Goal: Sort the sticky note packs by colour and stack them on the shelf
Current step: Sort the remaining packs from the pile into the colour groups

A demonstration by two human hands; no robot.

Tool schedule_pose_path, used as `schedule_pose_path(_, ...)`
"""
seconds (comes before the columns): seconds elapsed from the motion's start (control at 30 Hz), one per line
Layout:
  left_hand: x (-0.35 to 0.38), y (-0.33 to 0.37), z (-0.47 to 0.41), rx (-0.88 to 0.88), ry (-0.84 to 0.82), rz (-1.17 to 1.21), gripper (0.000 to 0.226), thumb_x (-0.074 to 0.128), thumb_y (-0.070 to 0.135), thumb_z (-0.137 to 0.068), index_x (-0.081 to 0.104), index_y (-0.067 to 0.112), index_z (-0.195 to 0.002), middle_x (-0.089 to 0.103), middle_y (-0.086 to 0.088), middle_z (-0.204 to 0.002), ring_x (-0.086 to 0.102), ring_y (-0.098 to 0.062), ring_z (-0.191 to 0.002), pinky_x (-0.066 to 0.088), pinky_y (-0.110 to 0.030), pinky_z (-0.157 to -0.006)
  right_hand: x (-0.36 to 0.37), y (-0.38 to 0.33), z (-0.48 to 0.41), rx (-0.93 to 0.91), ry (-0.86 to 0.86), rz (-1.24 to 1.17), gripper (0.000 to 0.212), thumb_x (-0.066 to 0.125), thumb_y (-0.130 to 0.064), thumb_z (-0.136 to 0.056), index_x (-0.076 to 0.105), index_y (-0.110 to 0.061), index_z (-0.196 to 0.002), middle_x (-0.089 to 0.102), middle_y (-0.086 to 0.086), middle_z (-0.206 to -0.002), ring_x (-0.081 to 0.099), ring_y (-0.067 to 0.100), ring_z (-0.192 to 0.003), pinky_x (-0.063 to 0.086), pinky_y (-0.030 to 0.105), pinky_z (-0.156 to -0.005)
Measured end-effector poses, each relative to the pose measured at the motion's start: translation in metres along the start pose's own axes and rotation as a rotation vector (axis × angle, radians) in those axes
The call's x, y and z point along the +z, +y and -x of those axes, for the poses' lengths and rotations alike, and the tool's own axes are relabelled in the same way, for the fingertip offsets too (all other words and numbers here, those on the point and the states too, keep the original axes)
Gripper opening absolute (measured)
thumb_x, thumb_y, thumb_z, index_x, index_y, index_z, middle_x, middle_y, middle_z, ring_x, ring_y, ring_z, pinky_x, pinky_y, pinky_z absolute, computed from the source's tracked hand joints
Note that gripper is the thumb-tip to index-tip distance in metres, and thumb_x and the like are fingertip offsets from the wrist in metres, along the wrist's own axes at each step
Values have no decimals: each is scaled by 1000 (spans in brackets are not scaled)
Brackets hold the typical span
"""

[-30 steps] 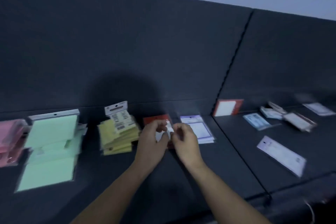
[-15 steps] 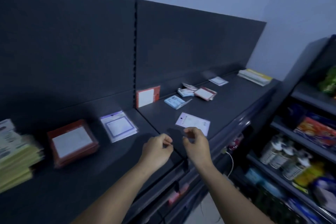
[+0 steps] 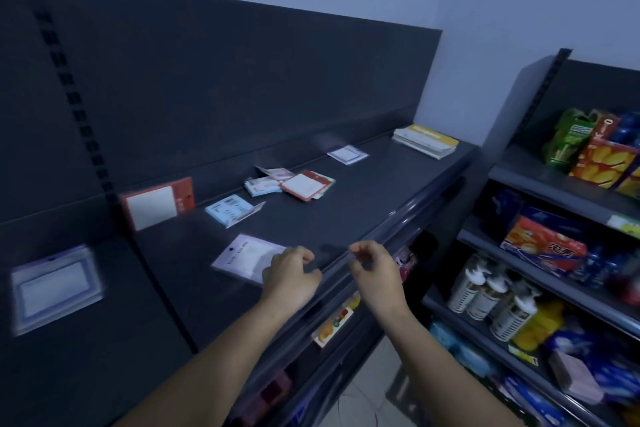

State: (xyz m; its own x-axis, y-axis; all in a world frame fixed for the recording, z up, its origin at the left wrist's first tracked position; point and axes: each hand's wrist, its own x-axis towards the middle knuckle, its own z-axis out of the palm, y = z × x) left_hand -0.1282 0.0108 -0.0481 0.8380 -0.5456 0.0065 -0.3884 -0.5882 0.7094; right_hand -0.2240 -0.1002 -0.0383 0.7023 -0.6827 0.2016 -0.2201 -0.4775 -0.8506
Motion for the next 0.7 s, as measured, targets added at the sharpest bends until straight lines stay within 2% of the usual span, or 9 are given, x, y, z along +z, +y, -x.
schedule_pose_path(0.17,38,43,-32,30,-20,-54,29,55,25,-87,57,21,-115,57,4,-121,49,-18,-116,40,-34,-95,-41,38,-43,22,0,-19,19,54,-2,-88,60,-16,-99,61,2,-105,56,12,-97,42,21,-86)
schedule_pose_path(0.37,58,59,-68,-21,-2,-78,29,54,26,-89,56,21,-117,55,4,-123,48,-18,-117,35,-34,-95,-49,60,-85,54,-68,-44,19,54,0,-87,58,-16,-95,61,4,-105,55,9,-90,35,4,-70)
schedule_pose_path(0.47,65,67,-93,-14,4,-51,29,54,25,-89,56,20,-117,56,3,-123,48,-18,-118,35,-35,-97,-51,68,-114,41,-80,3,18,56,-1,-87,59,-15,-97,61,5,-105,54,10,-91,34,0,-68)
schedule_pose_path(0.6,73,75,-135,11,24,-17,29,55,23,-88,58,20,-116,56,4,-122,46,-16,-119,31,-32,-96,-48,78,-152,59,-86,53,19,57,-2,-87,61,-10,-103,62,6,-109,55,12,-98,35,11,-81)
schedule_pose_path(0.7,75,80,-171,38,29,-6,30,56,20,-86,59,17,-116,58,2,-122,49,-16,-118,36,-30,-99,-45,82,-185,67,-81,83,20,57,-3,-87,61,-9,-105,62,5,-110,56,13,-102,35,13,-84)
